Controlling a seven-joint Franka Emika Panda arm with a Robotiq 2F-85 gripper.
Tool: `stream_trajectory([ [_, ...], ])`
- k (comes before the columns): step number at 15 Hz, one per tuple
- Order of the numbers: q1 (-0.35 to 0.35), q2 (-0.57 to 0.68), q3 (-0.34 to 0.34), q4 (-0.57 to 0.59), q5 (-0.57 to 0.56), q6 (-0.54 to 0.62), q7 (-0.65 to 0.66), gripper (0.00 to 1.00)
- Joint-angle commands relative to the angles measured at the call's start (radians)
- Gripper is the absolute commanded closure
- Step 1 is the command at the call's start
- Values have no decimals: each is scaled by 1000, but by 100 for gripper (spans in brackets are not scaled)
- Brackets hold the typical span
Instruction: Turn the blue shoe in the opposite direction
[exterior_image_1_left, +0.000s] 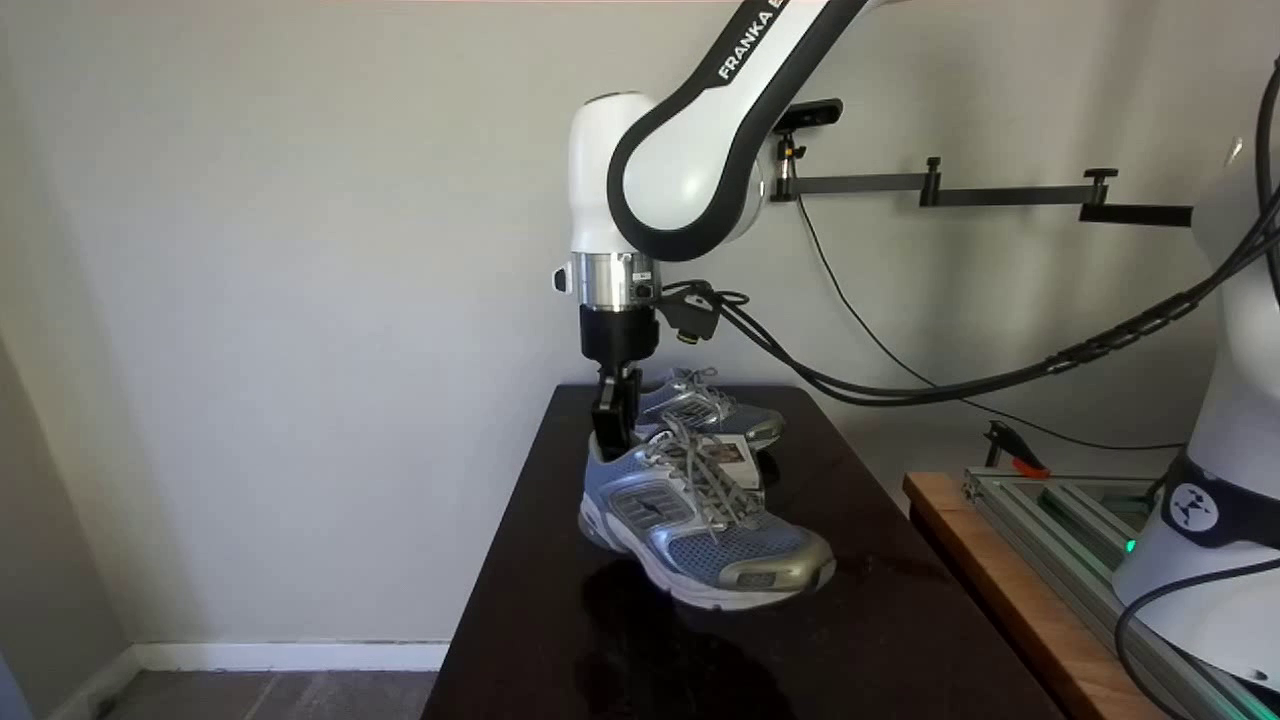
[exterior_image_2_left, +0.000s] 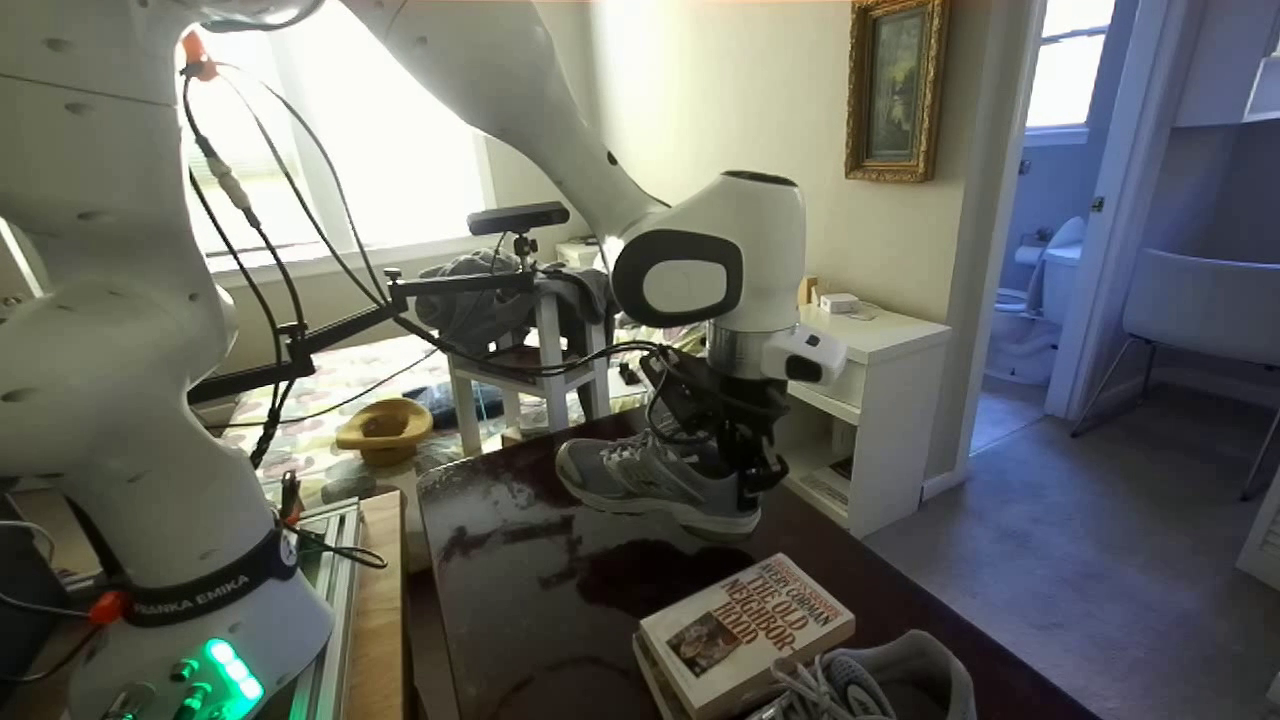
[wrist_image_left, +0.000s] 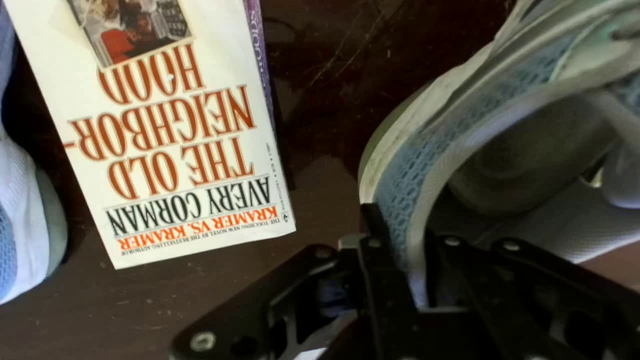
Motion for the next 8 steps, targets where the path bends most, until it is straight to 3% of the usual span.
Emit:
stream_trajectory([
  [1,38,4,-38,-6,-15,26,212,97],
  [7,104,-13,-108,-20,-46,-33,582,97],
  [8,73,15,-81,-1,-6,-6,463,89],
])
